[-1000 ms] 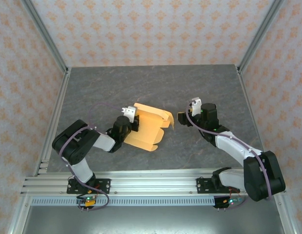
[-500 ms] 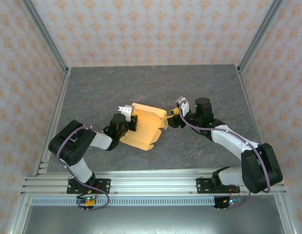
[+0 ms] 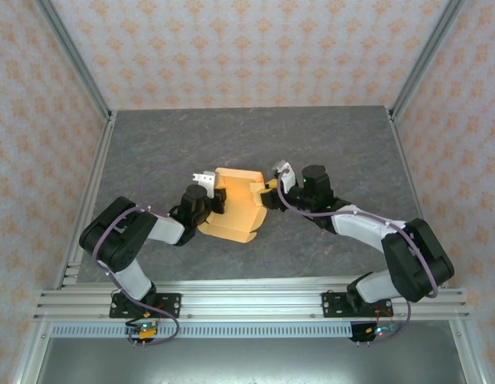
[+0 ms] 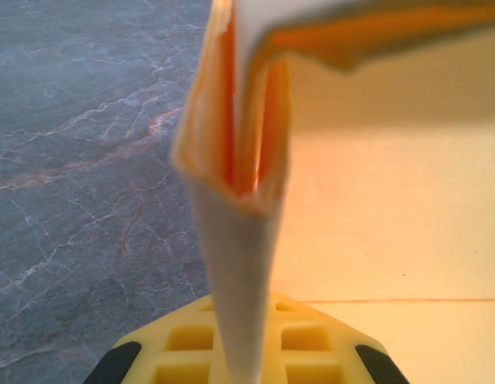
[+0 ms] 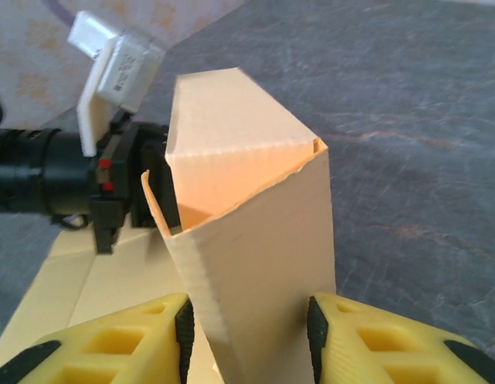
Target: Fold the paper box
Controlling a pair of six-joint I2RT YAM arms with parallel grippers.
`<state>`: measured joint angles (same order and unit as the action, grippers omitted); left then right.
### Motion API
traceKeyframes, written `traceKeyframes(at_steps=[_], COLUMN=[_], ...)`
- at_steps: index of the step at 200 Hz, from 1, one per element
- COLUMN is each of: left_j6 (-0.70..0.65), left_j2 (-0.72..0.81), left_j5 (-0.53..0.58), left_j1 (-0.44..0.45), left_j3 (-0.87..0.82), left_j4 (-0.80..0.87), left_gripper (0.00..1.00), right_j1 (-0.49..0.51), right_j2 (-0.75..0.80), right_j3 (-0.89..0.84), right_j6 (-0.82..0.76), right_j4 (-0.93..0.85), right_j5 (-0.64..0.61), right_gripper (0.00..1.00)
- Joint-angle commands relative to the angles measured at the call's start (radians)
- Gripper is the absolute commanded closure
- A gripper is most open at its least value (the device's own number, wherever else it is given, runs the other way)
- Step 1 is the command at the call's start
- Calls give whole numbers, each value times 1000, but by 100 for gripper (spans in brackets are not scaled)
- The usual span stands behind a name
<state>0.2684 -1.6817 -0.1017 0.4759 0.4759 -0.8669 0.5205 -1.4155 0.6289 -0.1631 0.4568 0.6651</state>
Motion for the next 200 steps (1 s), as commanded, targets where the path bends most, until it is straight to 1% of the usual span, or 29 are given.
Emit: traceKeyframes(at_steps=[1,25,40,55,69,91,118,130,133,135,139,151,159,173,179,190,196,200], left_j6=[57,63,59,47,49,68,102,120,120,121,122,126,121,114,112,117,141,163], left_j2=[26,33,40,43,41,27,20,20,21,23,25,38,52,90,114,166,198,222], left_j5=[81,170,230,272,307,330,351,343,340,338,336,329,327,319,313,306,307,310], left_j1=[6,35,60,81,100,117,131,133,133,133,133,133,135,135,135,135,132,129], left_j3=[3,6,12,17,20,22,30,32,31,30,27,11,-7,-33,-42,-54,-59,-62], left_j4=[-27,-9,12,20,24,18,27,33,33,34,31,9,-14,-23,-11,28,57,78], left_gripper=[100,100,100,100,99,96,88,84,82,76,70,58,51,43,40,30,23,21], right_j1=[46,109,135,143,145,159,168,168,168,168,168,168,169,169,168,168,170,168], right_j2=[-28,-59,-84,-110,-139,-175,-221,-242,-247,-252,-258,-283,-299,-322,-328,-335,-339,-341], right_j3=[-52,-55,-57,-56,-44,-15,-1,-1,0,1,3,11,14,19,24,27,28,28], right_j6=[95,97,119,152,177,182,192,192,191,189,187,177,172,152,137,113,104,100], right_j4=[229,275,314,355,381,384,408,427,429,432,433,441,455,466,460,449,444,441], right_j5=[-220,-354,-458,-516,-532,-557,-681,-723,-728,-734,-740,-751,-754,-742,-731,-707,-697,-691], right_gripper=[56,52,51,52,54,59,70,73,73,74,74,75,75,75,75,75,75,75])
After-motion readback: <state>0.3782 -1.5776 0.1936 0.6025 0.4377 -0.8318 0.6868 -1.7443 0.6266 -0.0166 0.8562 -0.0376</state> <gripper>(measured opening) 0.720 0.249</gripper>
